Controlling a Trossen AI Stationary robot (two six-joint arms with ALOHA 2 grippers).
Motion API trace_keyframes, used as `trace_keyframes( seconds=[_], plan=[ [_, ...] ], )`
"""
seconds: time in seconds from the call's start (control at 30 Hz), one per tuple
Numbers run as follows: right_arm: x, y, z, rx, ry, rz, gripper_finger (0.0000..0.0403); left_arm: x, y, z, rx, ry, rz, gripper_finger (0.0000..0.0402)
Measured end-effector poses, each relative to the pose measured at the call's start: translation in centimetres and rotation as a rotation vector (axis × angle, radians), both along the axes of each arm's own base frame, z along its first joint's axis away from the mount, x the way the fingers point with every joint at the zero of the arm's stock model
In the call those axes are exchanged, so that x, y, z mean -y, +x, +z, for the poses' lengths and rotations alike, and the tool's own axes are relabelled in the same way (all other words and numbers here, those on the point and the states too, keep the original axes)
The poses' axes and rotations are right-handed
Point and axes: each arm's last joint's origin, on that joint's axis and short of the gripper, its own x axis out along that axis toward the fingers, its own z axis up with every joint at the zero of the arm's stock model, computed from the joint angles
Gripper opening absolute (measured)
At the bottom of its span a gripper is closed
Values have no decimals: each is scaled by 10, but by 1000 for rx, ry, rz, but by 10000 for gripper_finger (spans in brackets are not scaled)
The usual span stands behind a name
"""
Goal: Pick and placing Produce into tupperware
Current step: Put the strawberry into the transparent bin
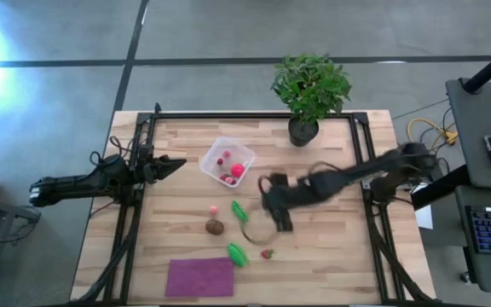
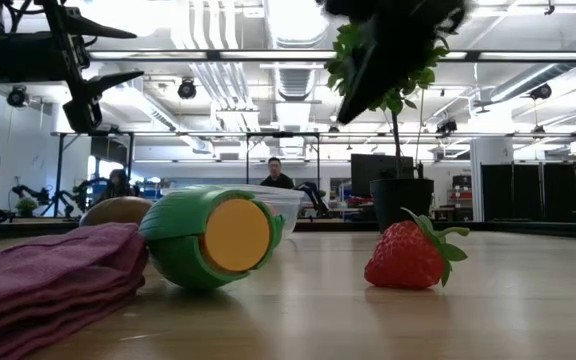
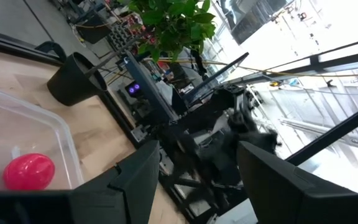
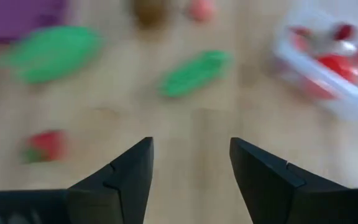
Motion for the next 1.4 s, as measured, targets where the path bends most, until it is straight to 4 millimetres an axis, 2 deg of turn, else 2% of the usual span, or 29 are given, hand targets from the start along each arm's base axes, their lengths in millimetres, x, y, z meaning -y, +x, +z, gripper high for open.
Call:
trace_keyframes(
  seconds=[0.13,0.3,0.47,0.6,0.73,0.9,1.07,1.4],
  plan=[
    [-34,-18,-15,49,81,26,205,0,0,0,-1,0,0,201],
    [-60,-22,-39,-18,153,-84,205,0,0,0,0,0,0,201],
    [-86,-5,-41,14,135,-120,205,0,0,0,1,0,1,201],
    [-104,5,-54,-65,120,-192,205,0,0,0,0,0,1,201],
    [-125,12,-56,-119,130,-261,205,0,0,0,-2,0,0,201],
    [-149,20,-60,-161,117,-257,205,0,0,0,-2,0,0,201],
    [-159,24,-67,-183,121,-297,206,0,0,0,-1,0,0,201],
    [-156,27,-79,-223,103,-347,206,0,0,0,-1,0,1,201]
  ],
)
